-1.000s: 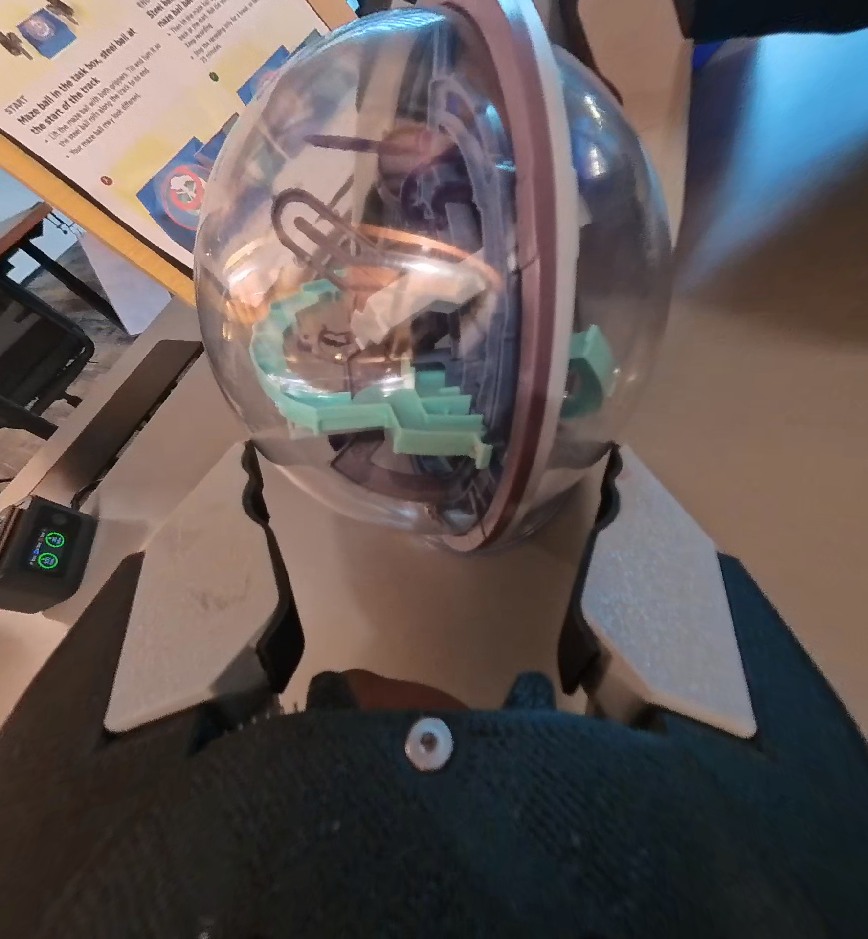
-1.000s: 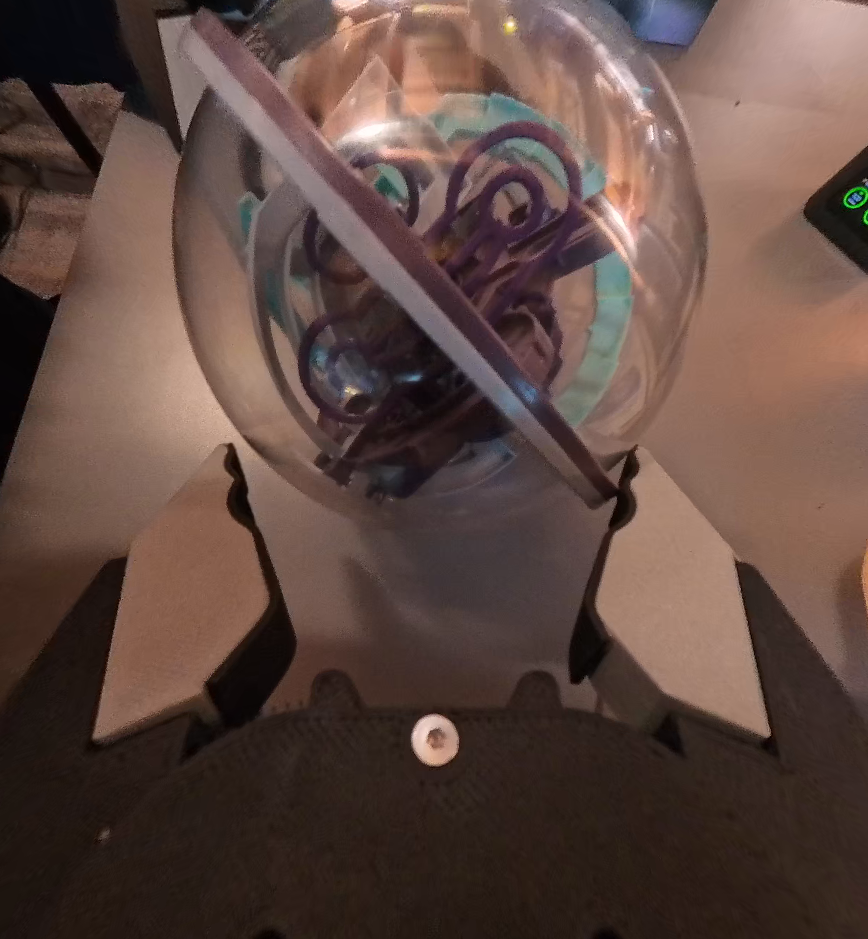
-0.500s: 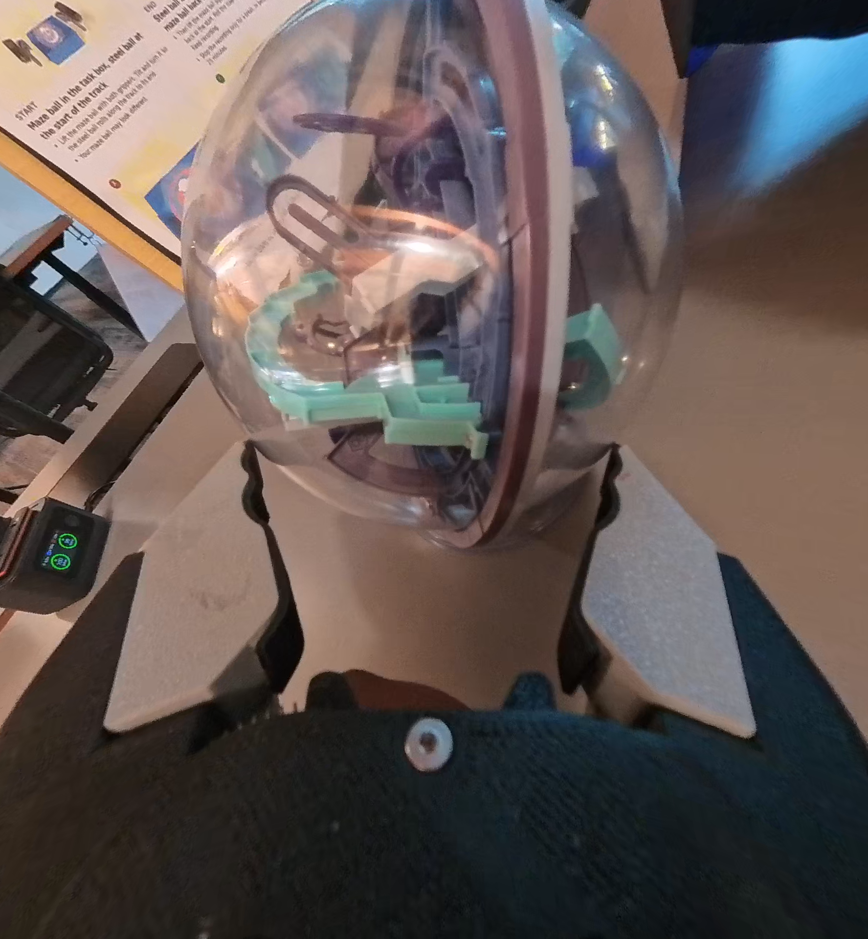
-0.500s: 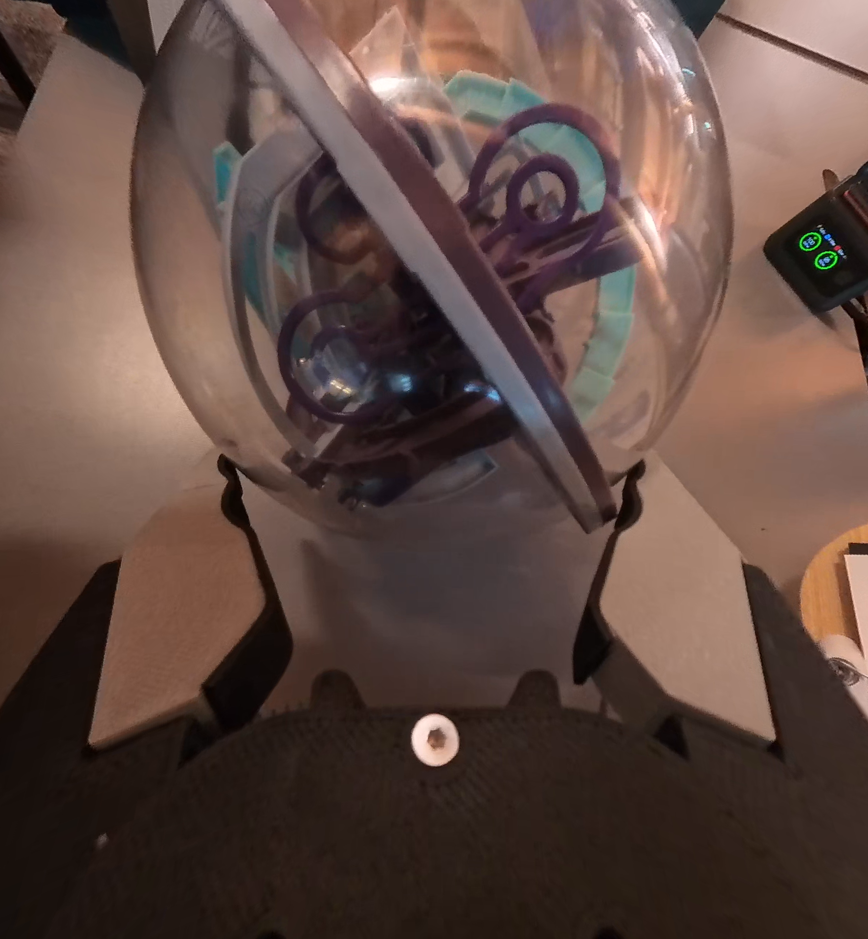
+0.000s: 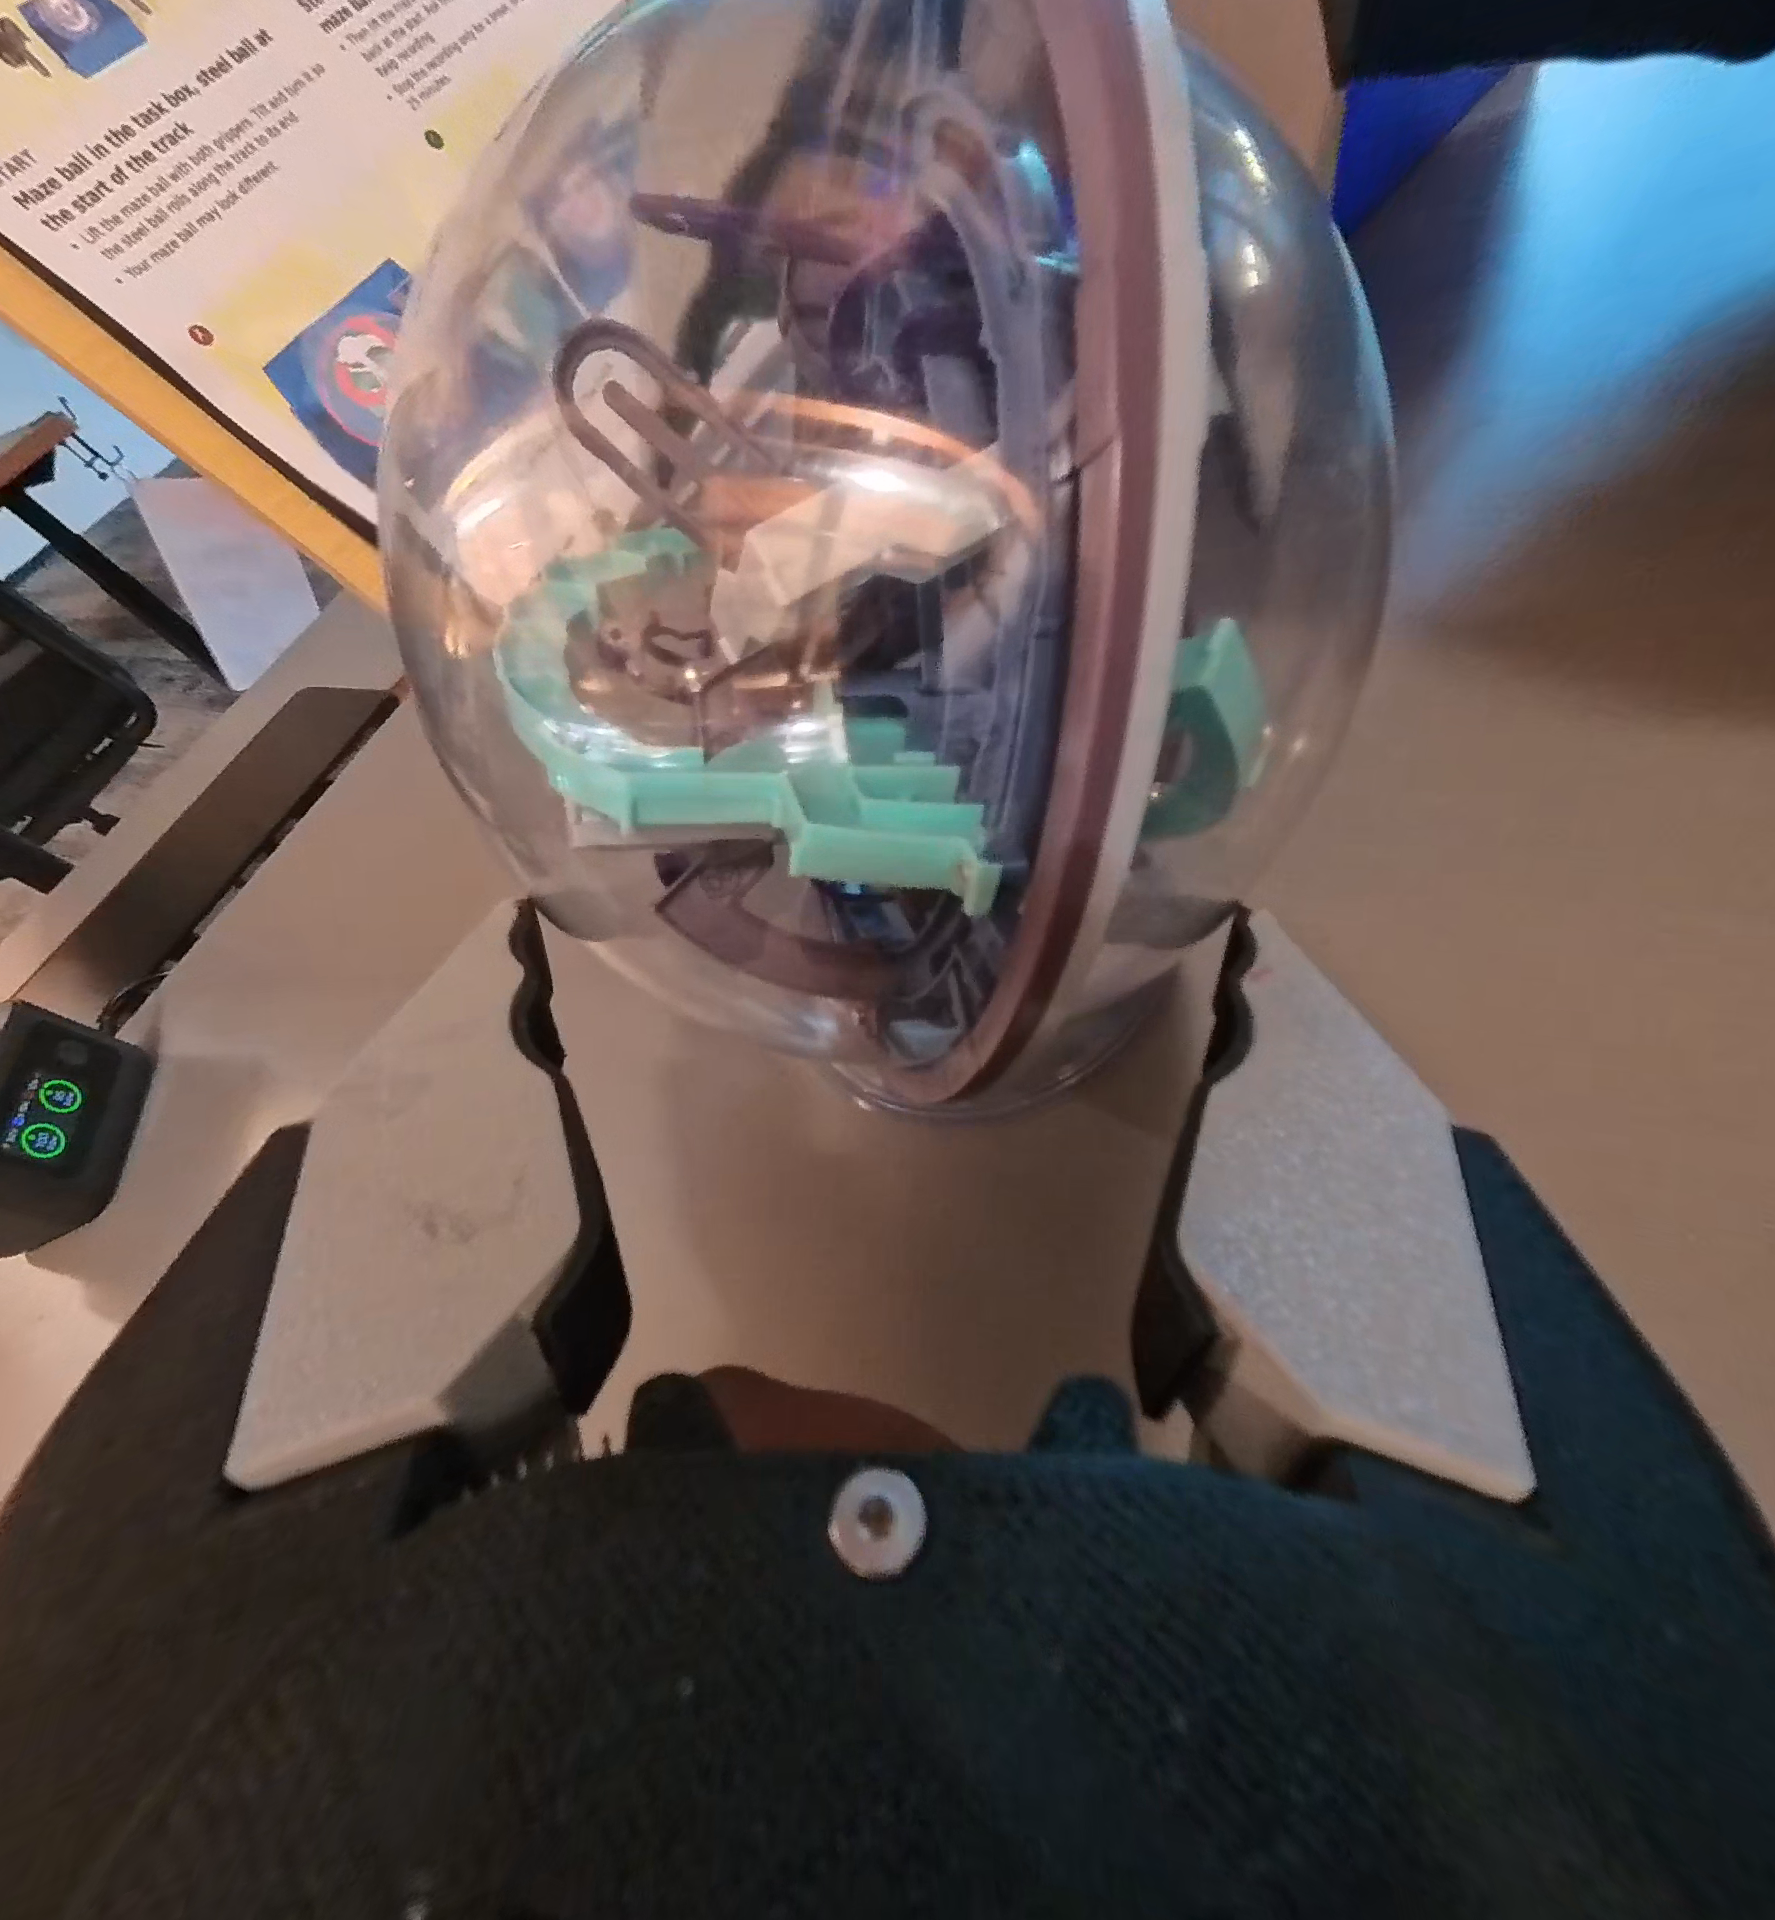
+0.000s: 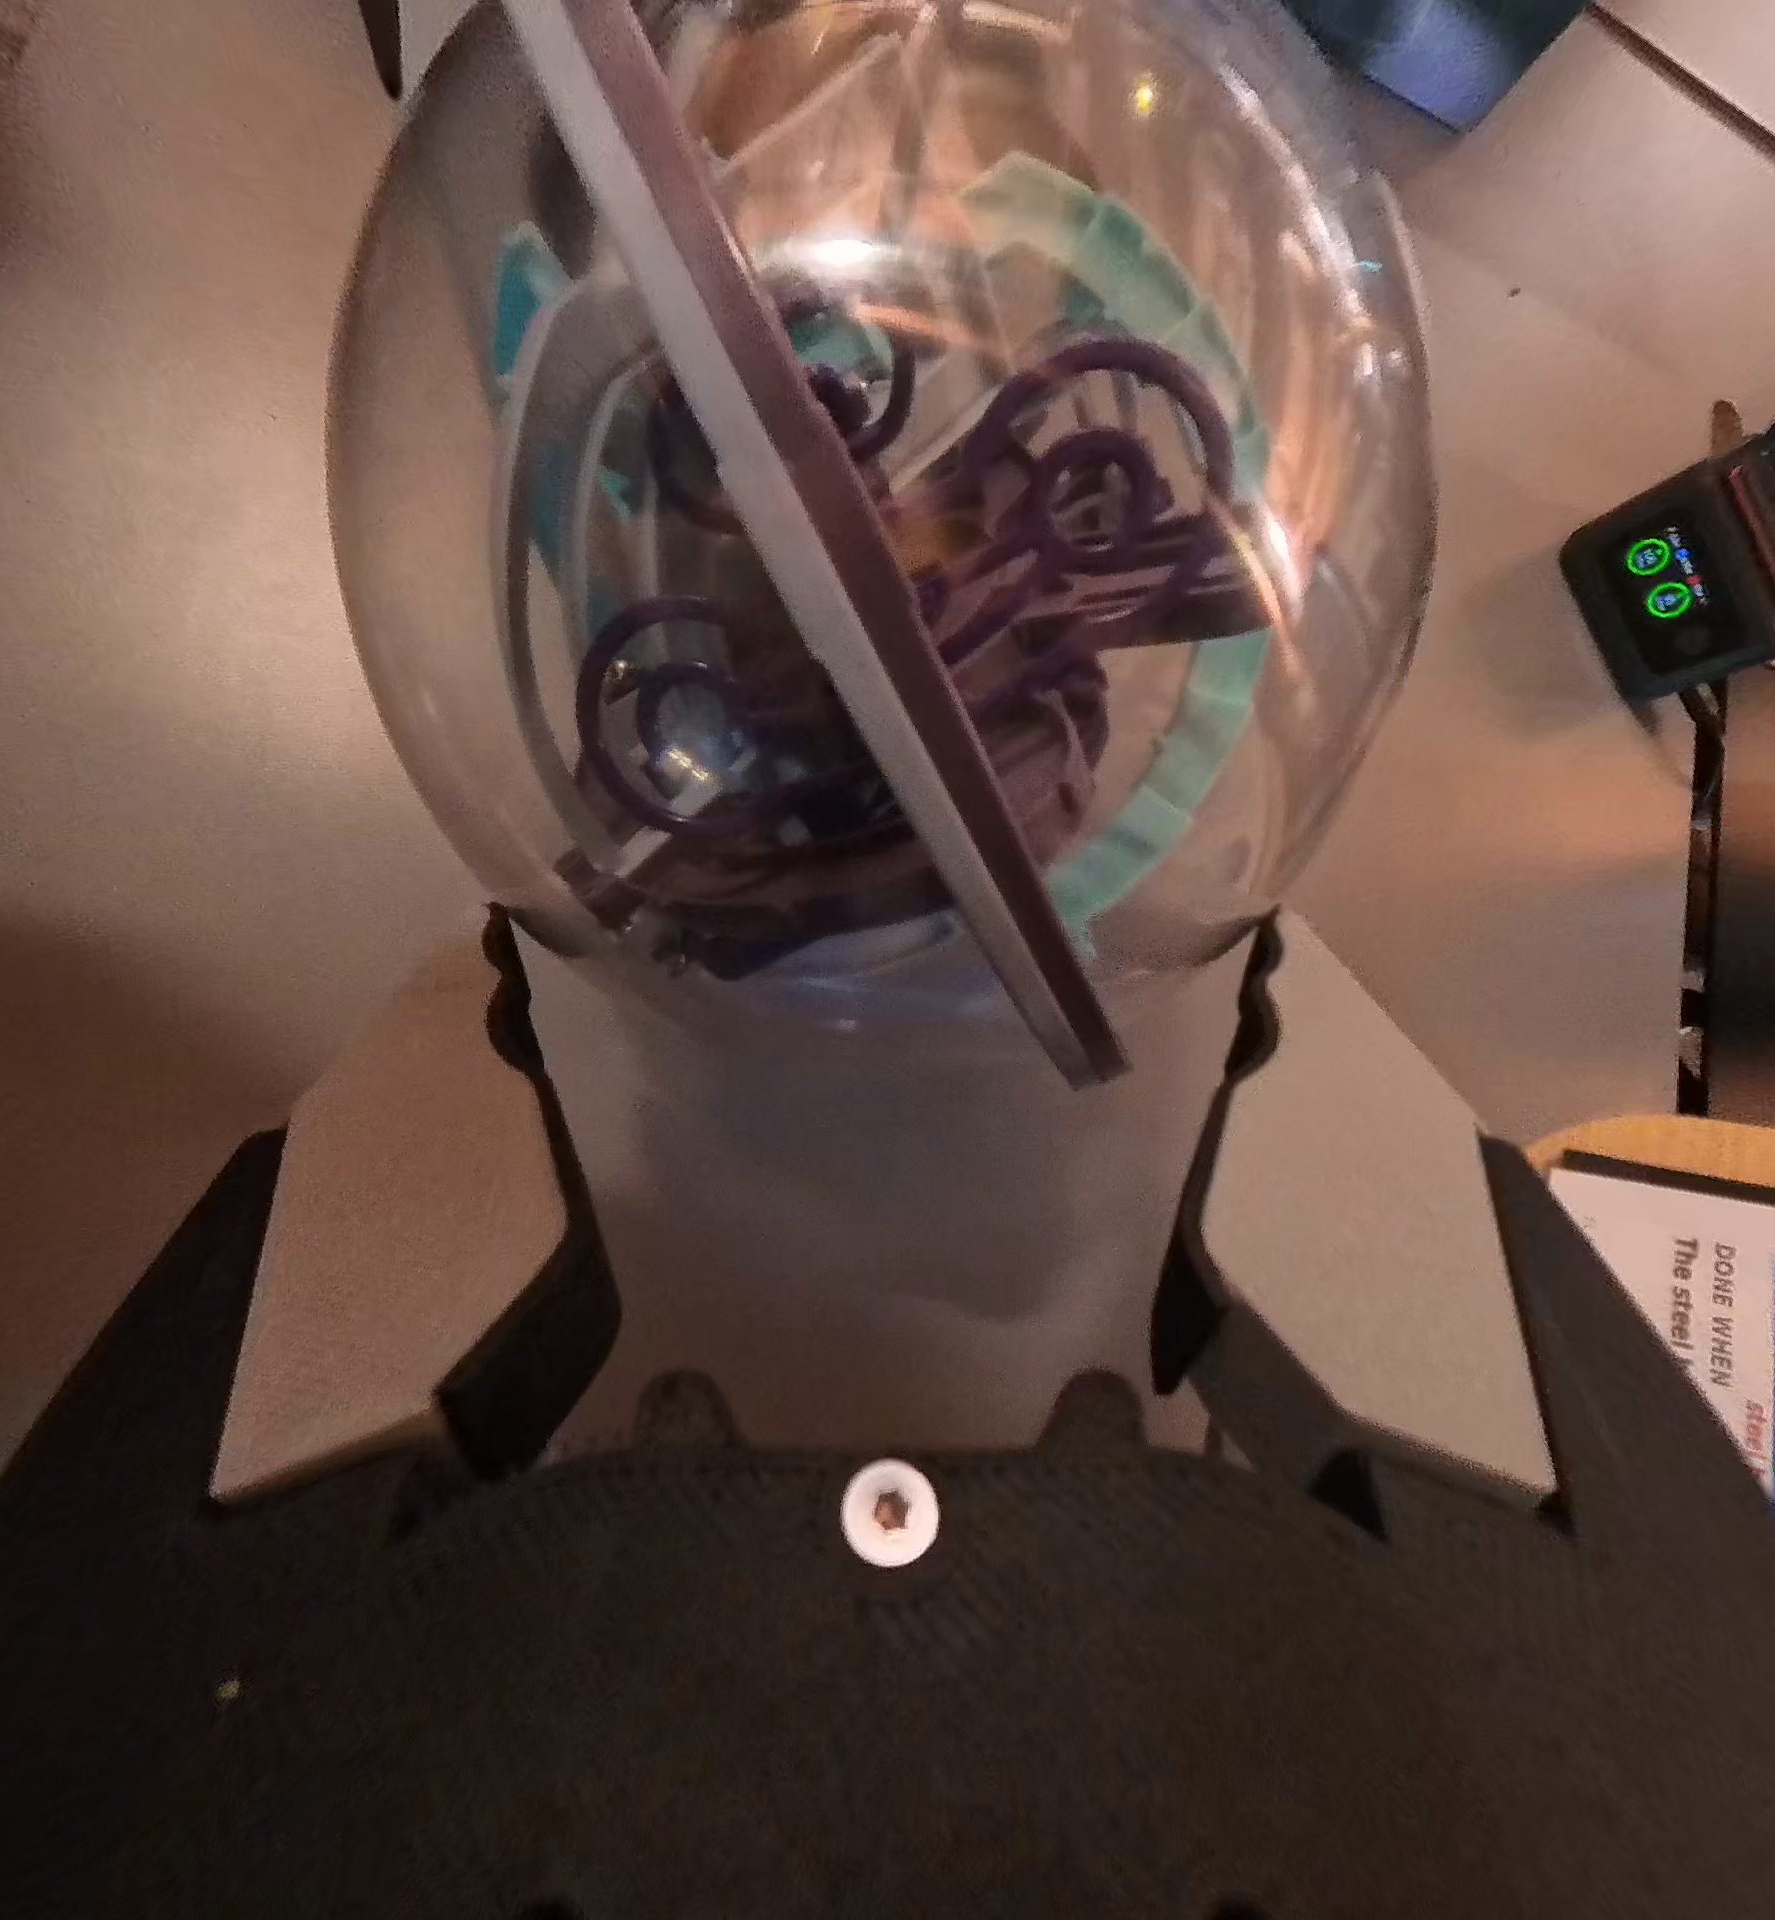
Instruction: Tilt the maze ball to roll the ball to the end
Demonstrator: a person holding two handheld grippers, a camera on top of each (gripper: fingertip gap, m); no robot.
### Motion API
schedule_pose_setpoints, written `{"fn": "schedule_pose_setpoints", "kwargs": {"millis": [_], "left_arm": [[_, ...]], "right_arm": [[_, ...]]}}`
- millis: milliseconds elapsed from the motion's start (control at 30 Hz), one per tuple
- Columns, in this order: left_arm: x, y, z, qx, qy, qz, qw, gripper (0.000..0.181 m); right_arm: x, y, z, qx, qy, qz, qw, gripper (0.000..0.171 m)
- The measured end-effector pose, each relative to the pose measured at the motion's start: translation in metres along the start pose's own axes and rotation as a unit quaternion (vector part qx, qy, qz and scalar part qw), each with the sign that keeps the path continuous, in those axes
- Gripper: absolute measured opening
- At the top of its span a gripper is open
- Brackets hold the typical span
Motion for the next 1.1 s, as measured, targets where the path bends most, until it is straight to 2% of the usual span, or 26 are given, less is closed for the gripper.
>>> {"fn": "schedule_pose_setpoints", "kwargs": {"millis": [167, 500, 1100], "left_arm": [[-0.002, 0.001, 0.001, 0.011, 0.0, 0.006, 1.0, 0.131], [0.006, 0.011, -0.005, -0.019, -0.002, 0.026, 0.999, 0.136], [0.03, 0.015, -0.03, -0.093, -0.038, -0.048, 0.994, 0.137]], "right_arm": [[0.0, -0.005, -0.002, -0.007, -0.016, 0.026, 1.0, 0.132], [-0.004, -0.021, -0.012, -0.007, -0.077, 0.058, 0.995, 0.132], [-0.014, -0.044, -0.016, -0.002, -0.156, 0.124, 0.98, 0.131]]}}
Point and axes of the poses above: each gripper's, where its closed fingertips meet, y back along the fingers, x out of its top, z = x × y across the jaws, the point moved 9 cm from there along y, back along the fingers, and after that the axes turned 3 degrees about -z, right-handed, at the moved point
